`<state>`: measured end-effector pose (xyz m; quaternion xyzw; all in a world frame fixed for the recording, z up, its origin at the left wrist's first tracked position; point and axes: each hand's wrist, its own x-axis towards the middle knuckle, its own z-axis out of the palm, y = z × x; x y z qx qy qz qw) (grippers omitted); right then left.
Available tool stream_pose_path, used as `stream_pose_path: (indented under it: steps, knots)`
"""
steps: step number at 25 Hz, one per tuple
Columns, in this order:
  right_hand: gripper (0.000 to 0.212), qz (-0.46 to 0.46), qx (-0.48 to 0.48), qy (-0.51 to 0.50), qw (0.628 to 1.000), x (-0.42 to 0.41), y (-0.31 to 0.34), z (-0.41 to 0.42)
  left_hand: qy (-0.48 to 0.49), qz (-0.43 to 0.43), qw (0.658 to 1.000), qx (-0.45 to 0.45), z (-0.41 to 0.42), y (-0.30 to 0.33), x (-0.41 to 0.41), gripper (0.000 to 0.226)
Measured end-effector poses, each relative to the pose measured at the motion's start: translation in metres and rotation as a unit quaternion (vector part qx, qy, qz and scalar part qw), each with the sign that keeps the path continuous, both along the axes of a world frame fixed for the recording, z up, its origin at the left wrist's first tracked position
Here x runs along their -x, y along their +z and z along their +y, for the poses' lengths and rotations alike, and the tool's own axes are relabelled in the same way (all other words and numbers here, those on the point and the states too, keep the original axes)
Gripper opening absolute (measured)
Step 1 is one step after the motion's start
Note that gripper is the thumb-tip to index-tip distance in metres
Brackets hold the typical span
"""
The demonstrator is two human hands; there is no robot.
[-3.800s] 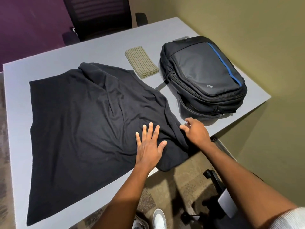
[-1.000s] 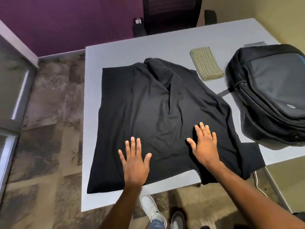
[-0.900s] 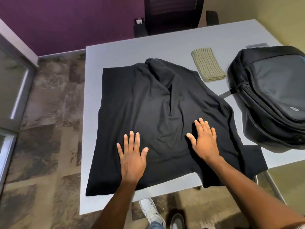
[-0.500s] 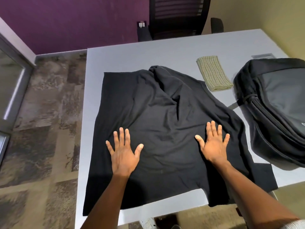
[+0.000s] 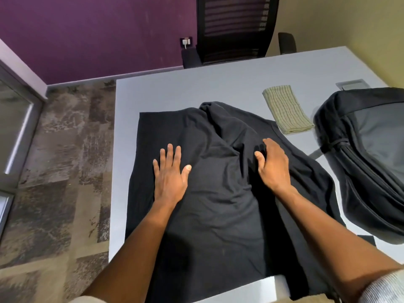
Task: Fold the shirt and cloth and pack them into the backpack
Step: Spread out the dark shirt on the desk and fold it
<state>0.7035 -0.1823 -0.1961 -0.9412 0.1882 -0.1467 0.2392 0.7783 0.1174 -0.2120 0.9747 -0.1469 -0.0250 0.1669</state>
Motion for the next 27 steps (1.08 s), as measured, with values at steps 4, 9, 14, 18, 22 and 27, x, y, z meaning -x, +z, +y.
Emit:
stream_pose_path:
  steps: [4,9,14,18,22,27]
  knots:
    - [0.045,-0.003,0.004,0.038,0.999,-0.058,0.014,-0.006,-0.002,0.011,1.0,0.015,-0.015,0.008,-0.042,0.067]
    - [0.041,0.013,-0.008,0.059,0.998,-0.128,0.012,-0.021,0.015,0.018,1.0,0.02,-0.035,0.007,-0.093,0.059]
    - [0.045,0.079,-0.077,0.092,0.99,-0.206,0.01,-0.05,0.066,0.039,0.997,0.007,-0.041,0.014,-0.173,0.06]
    - [0.059,0.161,-0.116,0.118,0.973,-0.263,0.0,-0.056,0.056,0.083,0.995,0.011,-0.04,0.008,-0.22,0.058]
    - [0.048,0.169,-0.106,0.172,0.965,-0.287,-0.017,-0.047,0.091,0.075,0.993,0.022,-0.044,0.003,-0.242,0.022]
    - [0.009,0.118,-0.11,0.116,0.98,-0.297,-0.023,-0.071,0.121,0.04,0.992,0.015,-0.033,-0.002,-0.251,0.012]
